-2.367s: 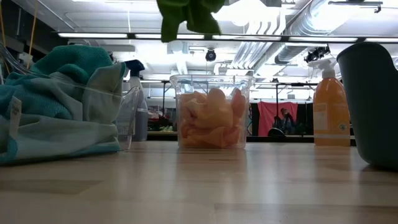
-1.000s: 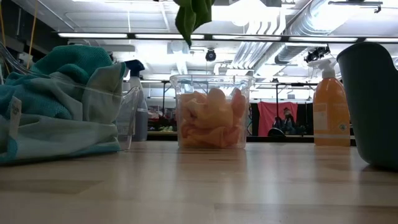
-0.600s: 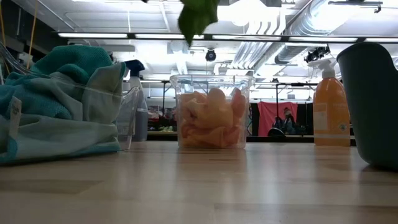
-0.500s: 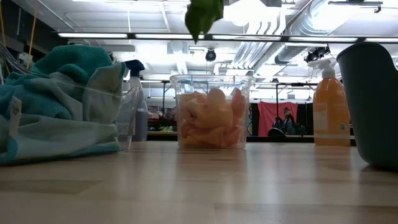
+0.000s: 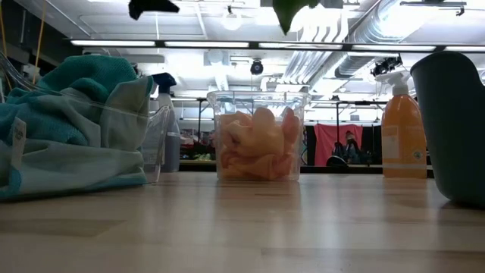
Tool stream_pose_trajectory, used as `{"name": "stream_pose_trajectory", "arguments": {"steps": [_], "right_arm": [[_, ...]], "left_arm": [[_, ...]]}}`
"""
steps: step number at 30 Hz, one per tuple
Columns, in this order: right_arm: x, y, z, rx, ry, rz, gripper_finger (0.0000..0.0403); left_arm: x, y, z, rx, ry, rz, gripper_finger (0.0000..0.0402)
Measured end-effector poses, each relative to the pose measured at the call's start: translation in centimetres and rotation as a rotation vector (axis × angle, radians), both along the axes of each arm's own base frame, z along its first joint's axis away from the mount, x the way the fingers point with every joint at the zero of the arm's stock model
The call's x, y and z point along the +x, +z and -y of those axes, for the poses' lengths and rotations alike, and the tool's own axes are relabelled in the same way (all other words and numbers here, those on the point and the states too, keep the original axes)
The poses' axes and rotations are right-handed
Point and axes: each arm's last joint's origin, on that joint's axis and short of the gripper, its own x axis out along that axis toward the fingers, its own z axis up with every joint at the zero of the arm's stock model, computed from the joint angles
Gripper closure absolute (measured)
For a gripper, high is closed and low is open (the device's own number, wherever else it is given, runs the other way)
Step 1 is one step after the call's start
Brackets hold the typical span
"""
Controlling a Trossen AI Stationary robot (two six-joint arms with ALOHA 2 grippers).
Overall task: Sort microfiber towel by color & place in baskets
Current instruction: Put the green microfiber towel into the green bin
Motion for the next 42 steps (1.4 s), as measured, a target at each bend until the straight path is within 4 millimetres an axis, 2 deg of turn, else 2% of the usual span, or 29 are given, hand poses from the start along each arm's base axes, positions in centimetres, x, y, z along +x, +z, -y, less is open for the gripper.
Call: {"name": "stream_pose_trajectory", "arguments": {"steps": [4, 8, 12, 17, 20, 23, 29, 36, 42], "right_arm": [[-0.9, -1.6, -2.6, 0.16, 0.096, -0.173, 0.04], [-2.3, -3.9, -5.8, 0.323, 0.102, -0.433, 0.04], [-4.8, -5.1, -8.8, 0.456, 0.087, -0.625, 0.04], [-7.2, -5.8, -10.9, 0.551, 0.041, -0.757, 0.0396], [-7.7, -6.6, -12.0, 0.49, 0.056, -0.83, 0.0396], [-7.8, -7.8, -12.3, 0.331, 0.082, -0.939, 0.0399], [-6.8, -9.5, -12.5, 0.02, 0.208, -1.056, 0.0398], [-4.7, -11.3, -14.2, -0.121, 0.491, -1.111, 0.0397], [-3.1, -13.1, -15.7, -0.193, 0.553, -1.123, 0.0397]], "left_arm": [[0.6, -1.5, -0.1, -0.042, 0.011, 0.03, 0.0233], [1.0, -2.5, -0.2, -0.067, 0.02, 0.027, 0.0233], [0.9, -2.4, -0.3, -0.054, 0.054, 0.031, 0.0233], [1.0, -2.1, -0.4, -0.034, 0.072, 0.059, 0.0233], [1.0, -2.0, -0.4, -0.008, 0.066, 0.063, 0.0233], [1.0, -2.0, -0.5, 0.003, 0.093, 0.063, 0.0233], [0.9, -2.0, -0.5, 0.011, 0.123, 0.062, 0.0233], [0.9, -2.0, -0.5, -0.017, 0.132, 0.074, 0.0233], [0.9, -2.0, -0.5, -0.022, 0.133, 0.076, 0.0233]]}}
